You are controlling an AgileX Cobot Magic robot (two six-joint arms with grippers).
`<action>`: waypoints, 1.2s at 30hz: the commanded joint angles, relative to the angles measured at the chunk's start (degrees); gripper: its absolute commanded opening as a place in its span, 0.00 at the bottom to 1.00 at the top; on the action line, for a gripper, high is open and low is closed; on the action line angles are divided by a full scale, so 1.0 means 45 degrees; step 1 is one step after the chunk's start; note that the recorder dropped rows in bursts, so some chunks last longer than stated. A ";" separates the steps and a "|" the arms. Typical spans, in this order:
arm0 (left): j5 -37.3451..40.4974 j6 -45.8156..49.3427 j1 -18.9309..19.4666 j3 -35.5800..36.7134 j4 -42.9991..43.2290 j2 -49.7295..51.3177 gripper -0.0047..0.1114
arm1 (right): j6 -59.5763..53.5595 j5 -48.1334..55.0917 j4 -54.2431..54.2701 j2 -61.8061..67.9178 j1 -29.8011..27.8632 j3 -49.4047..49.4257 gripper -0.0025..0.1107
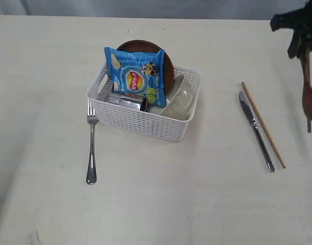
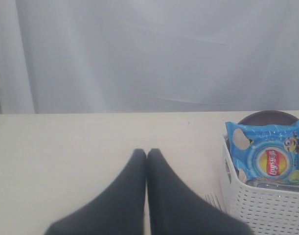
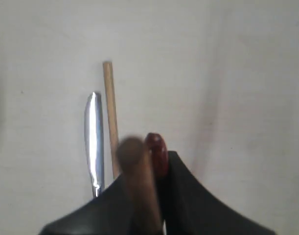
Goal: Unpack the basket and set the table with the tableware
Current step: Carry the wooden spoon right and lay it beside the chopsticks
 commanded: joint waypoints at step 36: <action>-0.0109 0.0014 -0.0021 0.0038 0.0053 -0.0047 0.04 | -0.0707 -0.1120 -0.0302 0.3690 0.0504 0.0334 0.02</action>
